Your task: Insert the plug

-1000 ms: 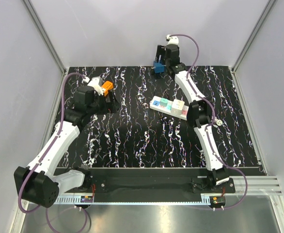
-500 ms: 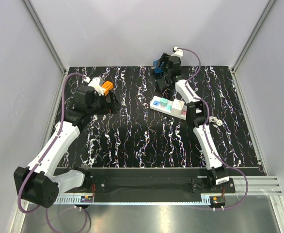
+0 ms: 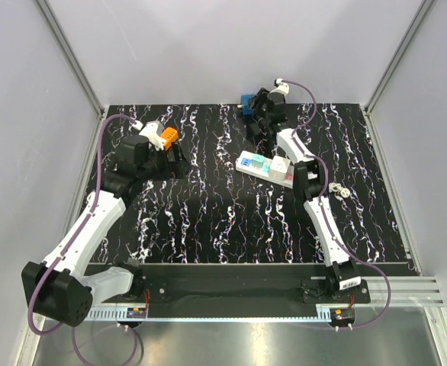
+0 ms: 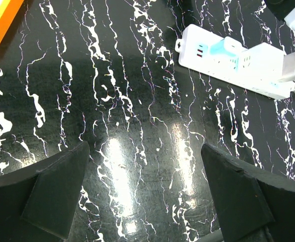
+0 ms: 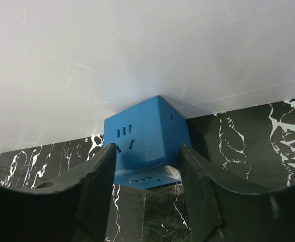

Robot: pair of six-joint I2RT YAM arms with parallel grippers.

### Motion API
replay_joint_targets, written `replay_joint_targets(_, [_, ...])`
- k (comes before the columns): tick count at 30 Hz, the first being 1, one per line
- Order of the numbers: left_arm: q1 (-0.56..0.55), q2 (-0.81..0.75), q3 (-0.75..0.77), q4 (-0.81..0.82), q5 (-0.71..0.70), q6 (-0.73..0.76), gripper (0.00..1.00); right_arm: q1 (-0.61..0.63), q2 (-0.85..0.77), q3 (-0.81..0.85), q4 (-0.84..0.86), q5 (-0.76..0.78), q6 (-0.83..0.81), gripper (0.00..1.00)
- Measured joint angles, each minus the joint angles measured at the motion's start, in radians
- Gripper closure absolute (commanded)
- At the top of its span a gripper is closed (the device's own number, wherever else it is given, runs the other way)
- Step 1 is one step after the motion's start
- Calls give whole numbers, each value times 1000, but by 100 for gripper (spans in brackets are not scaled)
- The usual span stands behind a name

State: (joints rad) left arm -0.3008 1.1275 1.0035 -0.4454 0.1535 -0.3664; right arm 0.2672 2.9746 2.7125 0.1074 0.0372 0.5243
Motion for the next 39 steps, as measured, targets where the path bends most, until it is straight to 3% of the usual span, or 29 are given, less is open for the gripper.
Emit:
replay_joint_targets(4, [0,0,0,0,3,0,1,-1,0,0,-7,-29,11,59])
replay_joint_targets(16, [0,-15,0,-1,19,-5,1,0,-2,5,-40,-203,21,60])
replay_joint_targets(25, [0,-48,0,0,19,-7,1,50,-89,-59,-180,-290,-82,61])
replay_joint_targets(30, [2,-50,0,-1,18,-8,1,123,-195,-190,-244,-293,-153,63])
replay_joint_targets(39, [15,-89,0,-1,-43,-8,1,309,-440,-664,-261,-235,-124,68])
